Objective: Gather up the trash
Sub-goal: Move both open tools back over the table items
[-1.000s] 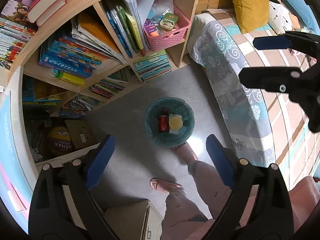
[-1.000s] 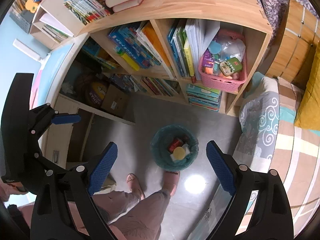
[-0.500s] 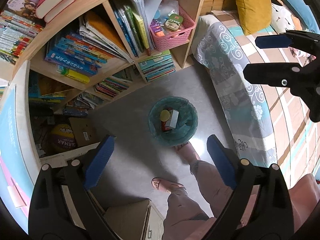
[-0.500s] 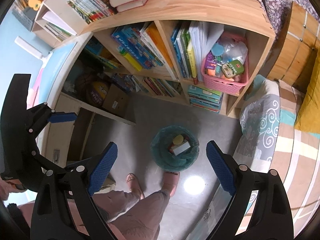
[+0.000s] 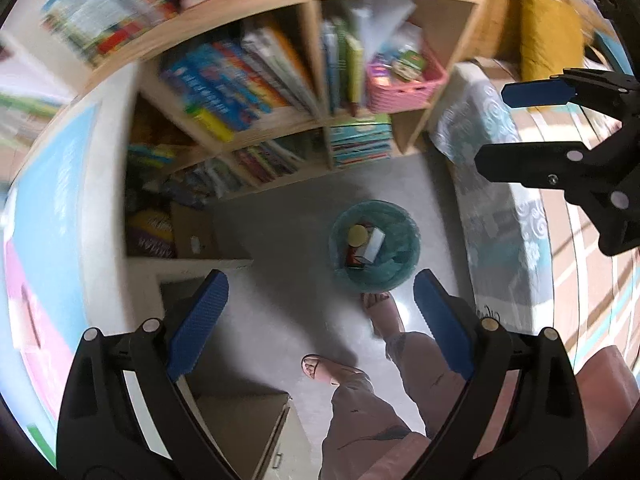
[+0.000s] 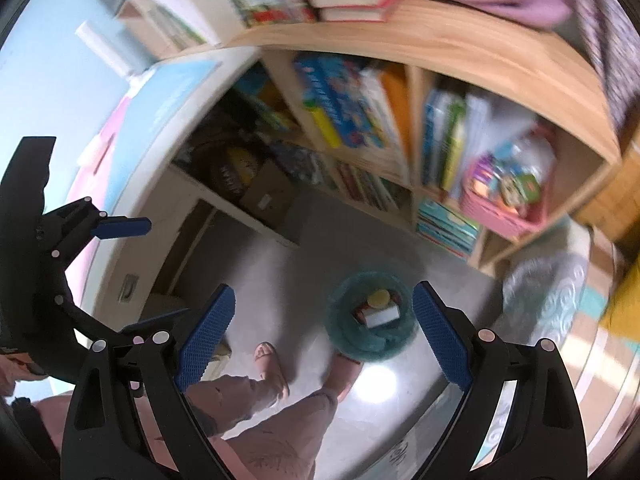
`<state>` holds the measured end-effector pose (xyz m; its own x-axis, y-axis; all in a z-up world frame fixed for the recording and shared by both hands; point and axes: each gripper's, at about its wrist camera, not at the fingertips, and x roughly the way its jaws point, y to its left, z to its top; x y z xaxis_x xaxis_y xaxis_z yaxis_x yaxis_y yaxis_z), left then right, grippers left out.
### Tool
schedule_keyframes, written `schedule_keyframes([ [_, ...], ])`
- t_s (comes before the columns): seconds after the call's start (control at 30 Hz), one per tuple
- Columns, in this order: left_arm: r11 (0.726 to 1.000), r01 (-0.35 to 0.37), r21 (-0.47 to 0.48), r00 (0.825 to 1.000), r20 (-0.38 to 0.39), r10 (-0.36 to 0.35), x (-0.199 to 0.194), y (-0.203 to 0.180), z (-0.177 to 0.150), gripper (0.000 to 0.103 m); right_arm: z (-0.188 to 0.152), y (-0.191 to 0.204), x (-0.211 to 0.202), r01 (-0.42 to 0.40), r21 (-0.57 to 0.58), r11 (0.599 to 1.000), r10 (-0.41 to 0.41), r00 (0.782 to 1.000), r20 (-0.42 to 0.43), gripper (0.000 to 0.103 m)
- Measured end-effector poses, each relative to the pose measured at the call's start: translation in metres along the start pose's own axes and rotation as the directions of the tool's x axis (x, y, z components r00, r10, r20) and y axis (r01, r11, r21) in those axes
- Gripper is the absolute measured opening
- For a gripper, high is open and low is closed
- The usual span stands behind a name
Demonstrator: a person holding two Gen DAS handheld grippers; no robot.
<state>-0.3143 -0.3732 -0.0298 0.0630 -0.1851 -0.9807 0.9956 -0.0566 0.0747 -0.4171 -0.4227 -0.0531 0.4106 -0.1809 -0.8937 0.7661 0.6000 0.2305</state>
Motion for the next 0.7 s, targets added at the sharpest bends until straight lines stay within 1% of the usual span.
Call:
schedule_keyframes([
  [0.07, 0.999, -0.017, -0.048, 1.000, 0.004, 0.017, -0.004, 0.012, -0.008, 0.092, 0.012, 0.017, 0.006, -0.022, -0.053, 0.998, 0.021, 1.000, -0.005, 0.090],
  [0.17, 0.988, -0.045, -0.145, 0.999, 0.004, 0.046, -0.012, 0.037, -0.027, 0.092, 0.030, 0.045, 0.015, -0.057, -0.136, 0.989, 0.055, 0.998, -0.017, 0.090],
  [0.2, 0.980, -0.064, -0.189, 0.998, 0.002, 0.066, -0.016, 0.049, -0.037, 0.092, 0.034, 0.053, 0.017, -0.065, -0.160, 0.985, 0.063, 0.998, -0.021, 0.090],
  [0.3, 0.954, -0.099, -0.283, 0.995, -0.010, 0.100, -0.022, 0.075, -0.059, 0.092, 0.049, 0.085, 0.025, -0.102, -0.248, 0.963, 0.096, 0.995, -0.036, 0.090],
  [0.4, 0.913, -0.135, -0.385, 0.991, -0.032, 0.133, -0.029, 0.104, -0.090, 0.092, 0.062, 0.119, 0.034, -0.141, -0.321, 0.936, 0.129, 0.990, -0.058, 0.090],
  [0.47, 0.880, -0.157, -0.447, 0.987, -0.049, 0.151, -0.034, 0.124, -0.111, 0.092, 0.070, 0.147, 0.042, -0.166, -0.378, 0.911, 0.147, 0.986, -0.079, 0.090],
  [0.5, 0.857, -0.172, -0.486, 0.985, -0.060, 0.164, -0.037, 0.136, -0.125, 0.092, 0.073, 0.157, 0.045, -0.174, -0.398, 0.901, 0.152, 0.985, -0.088, 0.090],
  [0.57, 0.827, -0.190, -0.529, 0.981, -0.073, 0.179, -0.042, 0.150, -0.143, 0.092, 0.079, 0.187, 0.054, -0.194, -0.453, 0.870, 0.162, 0.981, -0.109, 0.090],
  [0.6, 0.805, -0.201, -0.559, 0.979, -0.080, 0.188, -0.045, 0.161, -0.158, 0.092, 0.082, 0.202, 0.059, -0.203, -0.481, 0.853, 0.166, 0.979, -0.119, 0.090],
  [0.7, 0.758, -0.212, -0.616, 0.976, -0.090, 0.199, -0.050, 0.183, -0.187, 0.092, 0.088, 0.241, 0.070, -0.221, -0.535, 0.815, 0.174, 0.975, -0.137, 0.090],
])
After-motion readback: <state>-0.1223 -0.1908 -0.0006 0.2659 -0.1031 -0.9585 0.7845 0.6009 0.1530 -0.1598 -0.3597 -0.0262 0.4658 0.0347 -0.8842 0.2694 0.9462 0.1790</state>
